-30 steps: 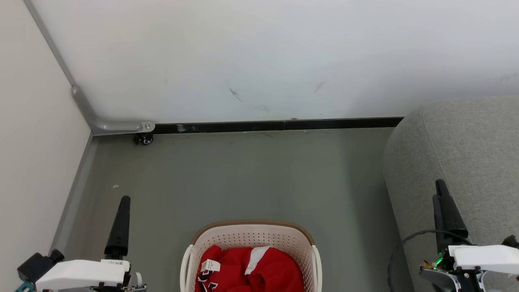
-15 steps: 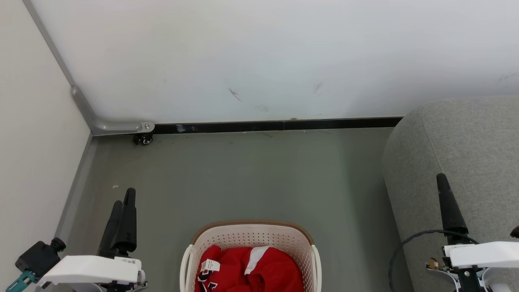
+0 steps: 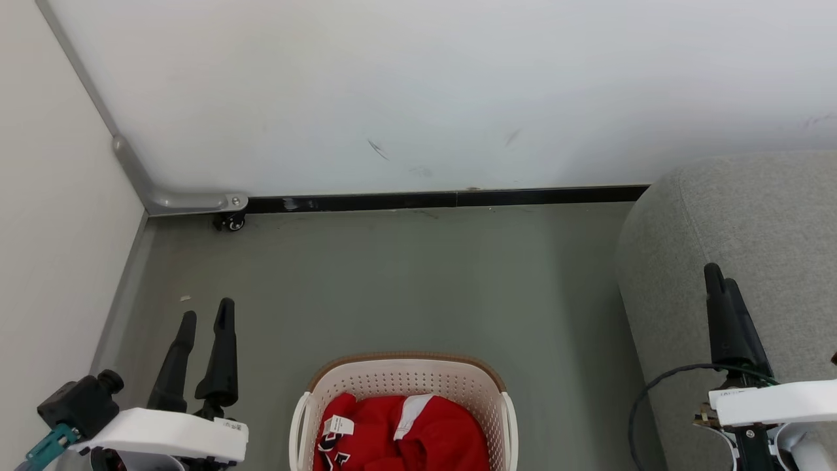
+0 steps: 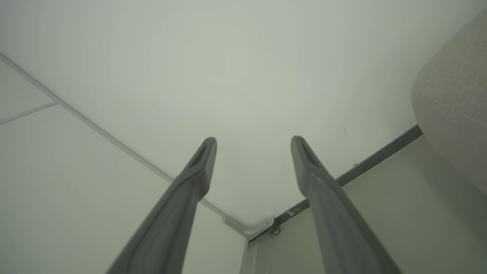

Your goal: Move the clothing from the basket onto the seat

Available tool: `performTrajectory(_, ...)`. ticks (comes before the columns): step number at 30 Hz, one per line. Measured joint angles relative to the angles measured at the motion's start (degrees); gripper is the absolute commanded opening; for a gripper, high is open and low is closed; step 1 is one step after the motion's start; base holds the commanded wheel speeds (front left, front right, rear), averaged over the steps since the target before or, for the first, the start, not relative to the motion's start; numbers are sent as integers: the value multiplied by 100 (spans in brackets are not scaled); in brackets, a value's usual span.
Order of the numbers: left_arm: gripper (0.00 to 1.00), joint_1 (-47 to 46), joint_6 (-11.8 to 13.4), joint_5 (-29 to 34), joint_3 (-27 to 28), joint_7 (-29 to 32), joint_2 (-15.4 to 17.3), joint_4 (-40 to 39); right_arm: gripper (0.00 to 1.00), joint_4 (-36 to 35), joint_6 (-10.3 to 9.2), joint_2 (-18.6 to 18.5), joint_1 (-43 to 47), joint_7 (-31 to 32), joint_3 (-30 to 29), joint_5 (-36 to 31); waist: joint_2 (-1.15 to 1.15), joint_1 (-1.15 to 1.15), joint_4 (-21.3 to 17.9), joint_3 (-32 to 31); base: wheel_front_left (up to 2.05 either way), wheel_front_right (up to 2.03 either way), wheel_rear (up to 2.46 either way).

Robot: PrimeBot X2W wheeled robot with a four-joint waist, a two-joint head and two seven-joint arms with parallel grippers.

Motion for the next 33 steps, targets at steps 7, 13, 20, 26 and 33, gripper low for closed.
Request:
performTrajectory(7, 100, 0, 46, 876, -154, -108, 4, -40, 100, -2, 0, -11, 0, -122, -89, -888, 0, -9, -15, 32, 0, 0, 0)
performTrajectory(13, 100, 0, 114, 1447, -241, -207, 3, -22, 100, 21, 1, -19, 0, -176, -130, -1577, 0, -12, -27, 46, 0, 0, 0)
performTrajectory(20, 100, 1, 193, 1993, -289, -309, -20, 59, 100, 43, 1, -79, -3, -294, -104, -2497, 0, -15, -41, 64, 0, 0, 0)
performTrajectory(26, 100, 1, 214, 2382, -330, -405, -56, 170, 100, 205, 1, -45, -26, -370, -76, -3087, 0, -16, -49, 73, 0, 0, 0)
performTrajectory(33, 100, 1, 252, 2860, -358, -505, -78, 222, 100, 298, 2, 63, -111, -479, -147, -3644, 1, -17, -46, 80, 0, 0, 0)
